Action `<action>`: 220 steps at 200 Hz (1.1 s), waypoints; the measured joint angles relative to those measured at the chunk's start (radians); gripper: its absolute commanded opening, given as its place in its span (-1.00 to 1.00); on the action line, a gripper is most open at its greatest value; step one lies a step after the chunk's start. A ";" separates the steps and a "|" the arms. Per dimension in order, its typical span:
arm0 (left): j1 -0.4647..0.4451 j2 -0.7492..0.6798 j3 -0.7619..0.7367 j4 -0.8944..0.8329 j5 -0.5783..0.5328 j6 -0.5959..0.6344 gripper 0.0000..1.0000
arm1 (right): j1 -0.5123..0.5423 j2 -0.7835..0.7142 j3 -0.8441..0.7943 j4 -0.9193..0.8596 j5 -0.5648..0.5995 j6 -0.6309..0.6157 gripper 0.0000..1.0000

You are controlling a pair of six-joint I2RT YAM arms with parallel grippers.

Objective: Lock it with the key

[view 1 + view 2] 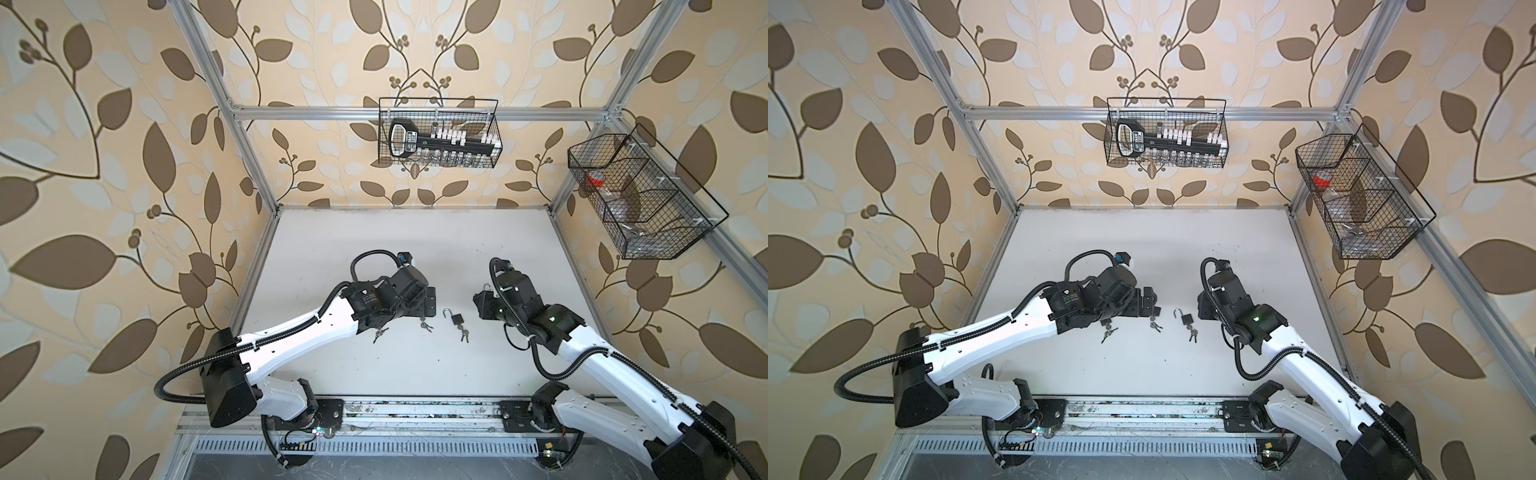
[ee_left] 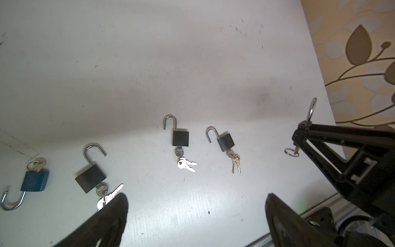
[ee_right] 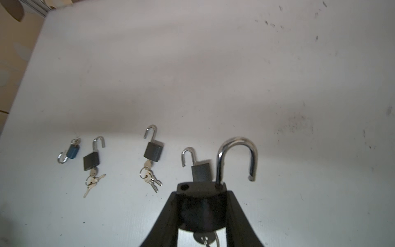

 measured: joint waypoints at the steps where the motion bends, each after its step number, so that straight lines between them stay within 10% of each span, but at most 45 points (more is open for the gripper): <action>1: 0.000 -0.003 -0.001 0.000 0.000 0.002 0.98 | 0.000 -0.002 -0.001 0.004 -0.001 0.000 -1.00; 123: 0.312 -0.276 -0.212 0.212 0.367 0.116 0.98 | -0.001 -0.069 -0.121 0.251 -0.334 -0.153 -1.00; 220: 0.369 -0.320 -0.170 0.227 0.470 0.178 0.98 | -0.071 -0.085 -0.042 0.390 -0.566 -0.280 -1.00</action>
